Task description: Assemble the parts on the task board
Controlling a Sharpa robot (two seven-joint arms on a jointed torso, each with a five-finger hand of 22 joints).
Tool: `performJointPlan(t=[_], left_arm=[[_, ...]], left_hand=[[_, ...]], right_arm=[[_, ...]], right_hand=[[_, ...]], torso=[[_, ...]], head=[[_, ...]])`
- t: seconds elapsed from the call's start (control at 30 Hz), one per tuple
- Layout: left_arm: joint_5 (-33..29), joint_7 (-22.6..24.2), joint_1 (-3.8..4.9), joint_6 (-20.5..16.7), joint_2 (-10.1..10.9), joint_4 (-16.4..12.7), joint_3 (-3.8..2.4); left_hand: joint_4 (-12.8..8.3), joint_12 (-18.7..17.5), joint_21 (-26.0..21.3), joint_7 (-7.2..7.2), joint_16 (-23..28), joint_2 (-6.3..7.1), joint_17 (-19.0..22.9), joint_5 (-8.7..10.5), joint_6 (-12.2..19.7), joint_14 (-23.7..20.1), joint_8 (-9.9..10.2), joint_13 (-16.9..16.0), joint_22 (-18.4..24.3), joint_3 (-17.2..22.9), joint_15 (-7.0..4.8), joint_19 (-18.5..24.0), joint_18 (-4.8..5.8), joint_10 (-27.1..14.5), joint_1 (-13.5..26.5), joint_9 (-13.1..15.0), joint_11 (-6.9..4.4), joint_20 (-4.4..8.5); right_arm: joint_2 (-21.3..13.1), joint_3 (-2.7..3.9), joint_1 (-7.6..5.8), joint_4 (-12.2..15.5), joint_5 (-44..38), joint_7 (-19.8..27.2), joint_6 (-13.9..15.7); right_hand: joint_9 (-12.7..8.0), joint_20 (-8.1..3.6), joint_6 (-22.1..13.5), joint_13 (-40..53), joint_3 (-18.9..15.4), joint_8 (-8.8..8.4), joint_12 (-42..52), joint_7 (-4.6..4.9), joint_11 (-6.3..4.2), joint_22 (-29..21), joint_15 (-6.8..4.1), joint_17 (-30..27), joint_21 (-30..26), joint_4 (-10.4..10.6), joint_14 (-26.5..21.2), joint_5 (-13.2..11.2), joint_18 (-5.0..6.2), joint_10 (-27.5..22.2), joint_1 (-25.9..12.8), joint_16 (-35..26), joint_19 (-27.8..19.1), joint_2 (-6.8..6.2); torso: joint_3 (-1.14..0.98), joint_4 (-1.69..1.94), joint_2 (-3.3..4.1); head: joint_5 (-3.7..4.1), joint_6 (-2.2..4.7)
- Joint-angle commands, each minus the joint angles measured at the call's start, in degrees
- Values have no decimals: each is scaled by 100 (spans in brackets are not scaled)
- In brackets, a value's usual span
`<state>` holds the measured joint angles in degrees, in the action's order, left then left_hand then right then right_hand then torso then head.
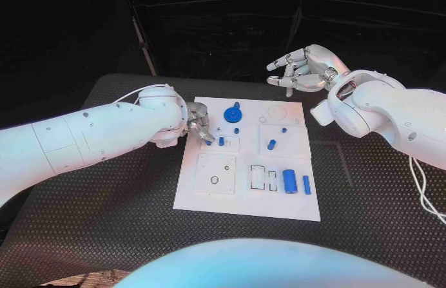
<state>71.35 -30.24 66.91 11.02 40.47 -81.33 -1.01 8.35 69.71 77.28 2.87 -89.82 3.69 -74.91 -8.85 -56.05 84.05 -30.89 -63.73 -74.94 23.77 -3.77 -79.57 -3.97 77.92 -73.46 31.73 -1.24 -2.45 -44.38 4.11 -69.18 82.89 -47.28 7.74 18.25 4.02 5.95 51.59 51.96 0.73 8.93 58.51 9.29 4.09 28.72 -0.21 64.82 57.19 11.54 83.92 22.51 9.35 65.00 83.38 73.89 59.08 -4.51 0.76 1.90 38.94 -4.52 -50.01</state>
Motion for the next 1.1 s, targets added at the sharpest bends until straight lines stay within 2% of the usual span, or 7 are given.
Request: performJointPlan(t=[0.03,0.33,0.7,1.1], left_arm=[[5,4,-49,281,-40,-10,43],[72,6,-49,270,-48,-6,51],[151,-4,-49,194,-50,0,52],[166,-2,-49,205,-71,-3,52]], left_hand=[[-374,32,28,-57,-18,-15,-1509,1,-100,595,-43,-18,-33,396,-51,-47,-1,69,62,13,-34,16],[-372,86,46,-91,-18,-4,-1509,4,-155,595,-115,-79,-59,391,-71,-67,5,119,112,57,-62,33],[-379,251,109,-175,-18,37,-1509,2,-277,595,-307,-271,-143,368,-121,-132,24,259,205,207,-131,80],[-356,315,158,-229,-18,100,-1509,16,-340,595,-421,-340,-209,264,-153,-181,42,339,328,326,-173,113]], right_arm=[[-4,4,-10,12,-8,55,-41],[-4,4,-10,11,-8,55,-43],[-9,4,-10,12,-8,51,-44],[-11,3,-10,16,-8,51,-40]], right_hand=[[-2,-14,-28,8,19,31,16,-14,-11,-7,-25,8,-40,7,79,39,111,18,-27,-19,4,46],[-2,-14,-28,8,19,31,16,-14,-11,-7,-25,8,-40,7,79,39,111,18,-27,-19,4,46],[-2,-14,-28,8,19,31,16,-14,-11,-7,-25,8,-40,7,79,39,111,18,-27,-19,4,46],[-2,-14,-28,8,19,31,16,-14,-11,-7,-25,8,-40,7,79,39,111,18,-27,-19,4,46]], torso=[[1,-3,-2],[2,6,-5],[4,2,-2],[4,0,2]], head=[[1,1],[3,1],[-3,1],[-4,1]])
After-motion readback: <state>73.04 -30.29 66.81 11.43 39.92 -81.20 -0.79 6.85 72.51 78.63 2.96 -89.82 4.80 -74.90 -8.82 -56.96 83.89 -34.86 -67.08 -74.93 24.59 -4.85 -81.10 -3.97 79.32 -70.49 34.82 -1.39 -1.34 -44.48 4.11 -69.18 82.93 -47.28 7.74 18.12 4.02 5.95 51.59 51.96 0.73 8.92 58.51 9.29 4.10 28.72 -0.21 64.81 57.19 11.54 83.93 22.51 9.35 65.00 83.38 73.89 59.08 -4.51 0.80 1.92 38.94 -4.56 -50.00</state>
